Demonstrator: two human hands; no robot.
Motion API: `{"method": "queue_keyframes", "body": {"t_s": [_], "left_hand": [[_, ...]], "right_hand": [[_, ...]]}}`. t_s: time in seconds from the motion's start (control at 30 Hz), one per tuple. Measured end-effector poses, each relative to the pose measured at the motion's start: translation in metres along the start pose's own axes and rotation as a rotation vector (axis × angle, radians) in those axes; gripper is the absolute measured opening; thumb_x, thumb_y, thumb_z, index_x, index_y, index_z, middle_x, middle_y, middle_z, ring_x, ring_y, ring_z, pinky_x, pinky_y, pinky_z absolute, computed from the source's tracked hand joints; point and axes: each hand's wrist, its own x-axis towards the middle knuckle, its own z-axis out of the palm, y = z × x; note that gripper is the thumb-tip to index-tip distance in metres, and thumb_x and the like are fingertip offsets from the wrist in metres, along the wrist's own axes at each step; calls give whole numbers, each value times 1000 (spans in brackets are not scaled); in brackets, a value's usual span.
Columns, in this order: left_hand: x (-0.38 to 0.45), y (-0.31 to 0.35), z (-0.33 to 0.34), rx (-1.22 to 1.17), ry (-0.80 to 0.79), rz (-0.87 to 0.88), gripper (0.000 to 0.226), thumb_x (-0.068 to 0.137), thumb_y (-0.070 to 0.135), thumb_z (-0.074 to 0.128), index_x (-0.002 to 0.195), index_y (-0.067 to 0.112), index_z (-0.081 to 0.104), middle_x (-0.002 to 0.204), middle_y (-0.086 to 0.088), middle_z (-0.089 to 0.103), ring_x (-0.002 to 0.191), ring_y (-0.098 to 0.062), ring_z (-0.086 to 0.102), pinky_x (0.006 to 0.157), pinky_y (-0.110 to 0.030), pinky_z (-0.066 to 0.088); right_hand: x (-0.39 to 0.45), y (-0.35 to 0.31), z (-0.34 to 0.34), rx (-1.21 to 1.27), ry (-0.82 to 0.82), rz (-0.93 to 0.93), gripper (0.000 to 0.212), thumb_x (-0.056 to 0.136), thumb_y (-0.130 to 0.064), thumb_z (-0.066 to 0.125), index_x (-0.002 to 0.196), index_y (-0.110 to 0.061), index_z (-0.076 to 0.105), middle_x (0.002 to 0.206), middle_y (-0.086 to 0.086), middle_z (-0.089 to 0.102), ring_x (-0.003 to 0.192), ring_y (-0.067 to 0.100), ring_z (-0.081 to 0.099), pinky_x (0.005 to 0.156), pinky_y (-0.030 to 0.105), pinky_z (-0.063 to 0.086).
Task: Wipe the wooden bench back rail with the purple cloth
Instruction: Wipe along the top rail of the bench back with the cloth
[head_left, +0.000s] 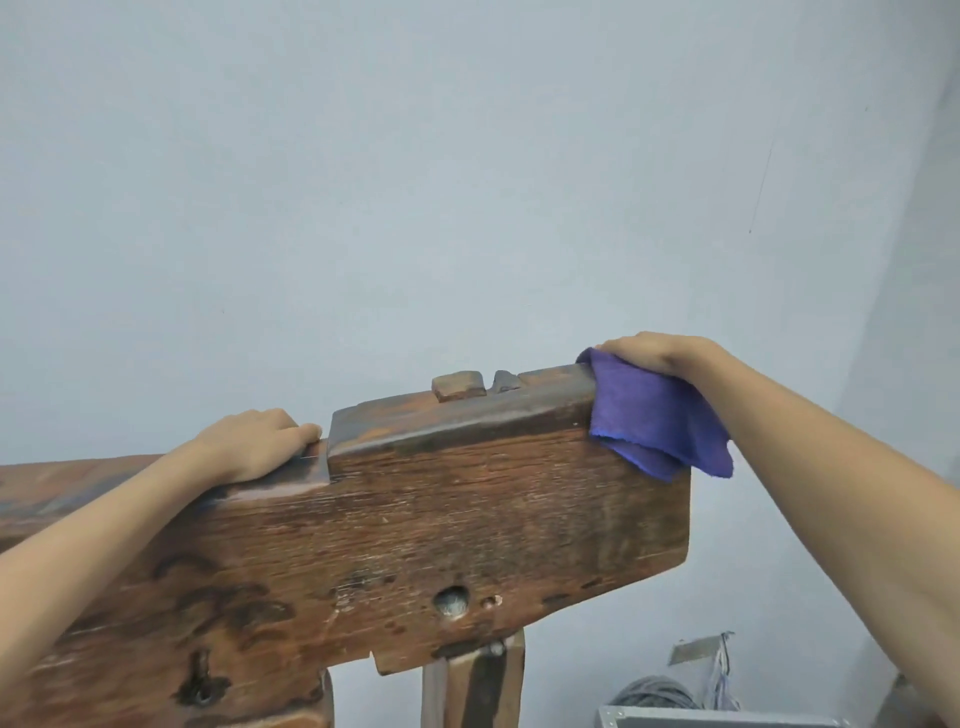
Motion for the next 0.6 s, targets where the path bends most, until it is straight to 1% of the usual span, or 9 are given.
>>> {"method": "queue_keyframes", "body": {"t_s": [0.07, 0.13, 0.2, 0.27, 0.33, 0.4, 0.47, 0.53, 0.6], "left_hand": [[1, 2, 0, 12, -14, -1, 51, 98, 49, 33, 75, 15, 62, 90, -5, 66, 84, -23, 60, 81, -36, 45], [2, 6, -1, 34, -30, 10, 48, 99, 48, 31, 79, 17, 63, 95, -6, 64, 89, -26, 59, 82, -35, 44], [3, 9, 0, 47, -22, 16, 48, 100, 48, 30, 83, 17, 63, 101, -7, 66, 91, -27, 59, 83, -35, 44], [3, 8, 2, 44, -13, 25, 46, 100, 46, 30, 80, 17, 60, 104, -11, 68, 90, -27, 59, 81, -35, 43], [2, 13, 2, 26, -2, 57, 41, 102, 40, 30, 78, 18, 54, 109, -14, 66, 90, -26, 55, 79, -35, 40], [2, 16, 1, -4, 0, 84, 40, 103, 36, 30, 74, 18, 51, 109, -16, 65, 88, -26, 53, 78, -34, 38], [1, 17, 2, -23, -8, 85, 42, 103, 37, 30, 72, 17, 51, 106, -17, 65, 88, -28, 54, 77, -35, 39], [0, 17, 2, -37, -22, 72, 43, 103, 39, 28, 75, 16, 53, 106, -18, 65, 90, -29, 55, 78, -35, 40], [-2, 16, 1, -50, -36, 62, 43, 102, 39, 28, 81, 14, 56, 111, -18, 65, 93, -29, 55, 80, -35, 40]], "right_hand": [[-18, 25, 4, 278, 27, -91, 45, 80, -66, 54, 108, -38, 77, 109, -12, 75, 107, 16, 69, 96, 37, 50], [-35, 39, 22, 601, 203, -198, 31, 92, -47, 53, 107, -34, 77, 114, -16, 73, 116, 14, 65, 95, 29, 48], [-49, 41, 44, 753, 437, -254, 29, 99, -33, 49, 99, -31, 78, 112, -19, 74, 118, 13, 64, 95, 29, 47], [-56, 34, 64, 667, 578, -226, 36, 100, -40, 39, 107, -41, 74, 121, -19, 69, 119, 11, 59, 102, 39, 45], [-63, 26, 76, 476, 650, -94, 45, 98, -49, 25, 119, -49, 64, 136, -9, 54, 125, 15, 48, 105, 47, 39], [-66, 10, 83, 312, 682, -49, 49, 98, -46, 21, 119, -42, 65, 141, 4, 47, 135, 24, 36, 113, 49, 26], [-69, -15, 87, 98, 709, -124, 47, 101, -36, 24, 104, -31, 70, 135, 5, 55, 136, 26, 37, 118, 48, 13], [-72, -46, 90, -92, 684, -212, 44, 101, -31, 23, 83, -27, 63, 119, 2, 67, 123, 28, 52, 115, 46, 19], [-74, -82, 92, -186, 589, -248, 45, 102, -30, 25, 90, -22, 67, 117, 7, 71, 114, 32, 58, 101, 41, 31]]}}
